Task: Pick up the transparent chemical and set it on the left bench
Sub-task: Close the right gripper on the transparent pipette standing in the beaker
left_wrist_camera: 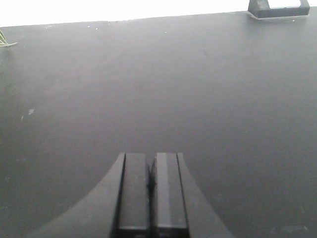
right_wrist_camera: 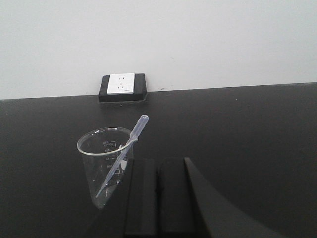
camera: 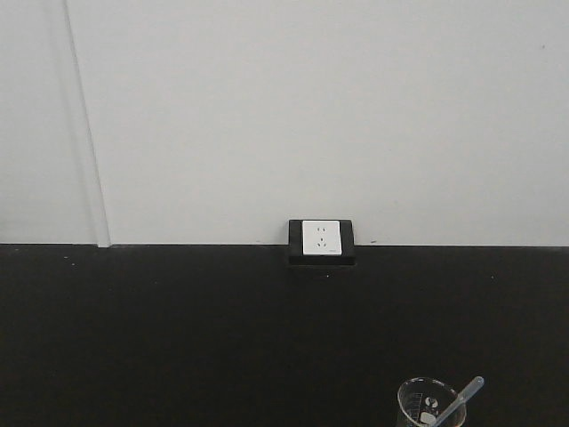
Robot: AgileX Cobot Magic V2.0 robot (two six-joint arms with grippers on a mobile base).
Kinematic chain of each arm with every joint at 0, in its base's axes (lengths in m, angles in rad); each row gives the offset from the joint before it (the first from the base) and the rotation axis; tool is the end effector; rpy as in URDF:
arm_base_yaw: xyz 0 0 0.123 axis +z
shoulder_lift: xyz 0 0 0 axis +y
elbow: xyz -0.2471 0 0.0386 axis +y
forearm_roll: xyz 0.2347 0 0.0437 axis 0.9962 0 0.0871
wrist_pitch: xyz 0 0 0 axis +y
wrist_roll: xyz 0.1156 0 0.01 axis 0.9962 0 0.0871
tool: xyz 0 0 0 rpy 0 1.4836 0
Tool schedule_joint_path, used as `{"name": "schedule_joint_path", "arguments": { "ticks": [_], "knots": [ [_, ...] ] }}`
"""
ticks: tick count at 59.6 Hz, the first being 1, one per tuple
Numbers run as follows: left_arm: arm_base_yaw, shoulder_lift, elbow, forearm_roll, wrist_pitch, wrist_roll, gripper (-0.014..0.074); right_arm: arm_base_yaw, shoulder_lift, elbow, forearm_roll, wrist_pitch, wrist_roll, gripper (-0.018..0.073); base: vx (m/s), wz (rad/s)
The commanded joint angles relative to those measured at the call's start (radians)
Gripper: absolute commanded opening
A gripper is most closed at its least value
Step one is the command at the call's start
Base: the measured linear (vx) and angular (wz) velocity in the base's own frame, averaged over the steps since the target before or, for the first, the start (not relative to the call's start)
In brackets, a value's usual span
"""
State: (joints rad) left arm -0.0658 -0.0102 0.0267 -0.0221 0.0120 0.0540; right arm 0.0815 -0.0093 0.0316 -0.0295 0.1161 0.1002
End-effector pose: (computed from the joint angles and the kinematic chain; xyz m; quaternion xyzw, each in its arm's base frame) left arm 0.1035 -0.0069 0.2056 0.0336 0.6852 -0.0124 0.7274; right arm 0.1037 0.0081 0.1917 -0.0027 0.7250 0.0512 0.6869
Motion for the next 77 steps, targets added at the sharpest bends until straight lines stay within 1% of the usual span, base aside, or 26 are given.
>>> {"name": "schedule_joint_path", "arguments": {
  "ticks": [1,11,18,27,36,44,56,59,64,68,74,77],
  "knots": [
    [-0.002,-0.019,0.016,-0.001,-0.078,-0.008,-0.0003,-0.004,-0.009,0.006,-0.002,-0.090,-0.005,-0.0007,0.00,0.00],
    [-0.002,-0.019,0.016,-0.001,-0.078,-0.008,-0.0003,-0.004,-0.009,0.006,-0.002,-0.095,-0.005,-0.0007,0.00,0.00],
    [-0.002,-0.019,0.016,-0.001,-0.078,-0.008,-0.0003,-0.004,-0.009,-0.008,0.016,-0.158,0.001,-0.0007,0.00,0.00],
    [-0.002,-0.019,0.016,-0.001,-0.078,-0.008,-0.0003,-0.004,0.037,-0.131,0.030,-0.142,-0.007,-0.0007,0.00,0.00],
    [-0.002,-0.019,0.016,-0.001,-0.078,-0.008,-0.0003,-0.004,0.260,-0.300,0.030,-0.164,-0.038,-0.0007,0.00,0.00],
    [-0.002,-0.019,0.016,-0.001,-0.078,-0.008,-0.0003,-0.004,0.478,-0.410,0.030,-0.261,-0.039,-0.0007,0.00,0.00],
    [-0.002,-0.019,0.016,-0.001,-0.078,-0.008,-0.0003,-0.004,0.694,-0.477,0.030,-0.332,-0.035,-0.0001,0.00,0.00],
    [-0.002,-0.019,0.016,-0.001,-0.078,-0.008,-0.0003,-0.004,0.735,-0.478,0.030,-0.374,-0.020,0.0005,0.00,0.00],
    [-0.002,-0.019,0.016,-0.001,-0.078,-0.008,-0.0003,-0.004,0.784,-0.478,0.030,-0.427,0.014,0.0033,0.00,0.00],
    [-0.002,-0.019,0.016,-0.001,-0.078,-0.008,-0.0003,-0.004,0.812,-0.478,0.030,-0.457,0.045,0.0083,0.00,0.00],
    [-0.002,-0.019,0.016,-0.001,-0.078,-0.008,-0.0003,-0.004,0.858,-0.478,0.030,-0.473,0.061,0.0202,0.00,0.00],
    [-0.002,-0.019,0.016,-0.001,-0.078,-0.008,-0.0003,-0.004,0.879,-0.478,0.030,-0.473,0.071,0.0284,0.00,0.00]
  ]
}}
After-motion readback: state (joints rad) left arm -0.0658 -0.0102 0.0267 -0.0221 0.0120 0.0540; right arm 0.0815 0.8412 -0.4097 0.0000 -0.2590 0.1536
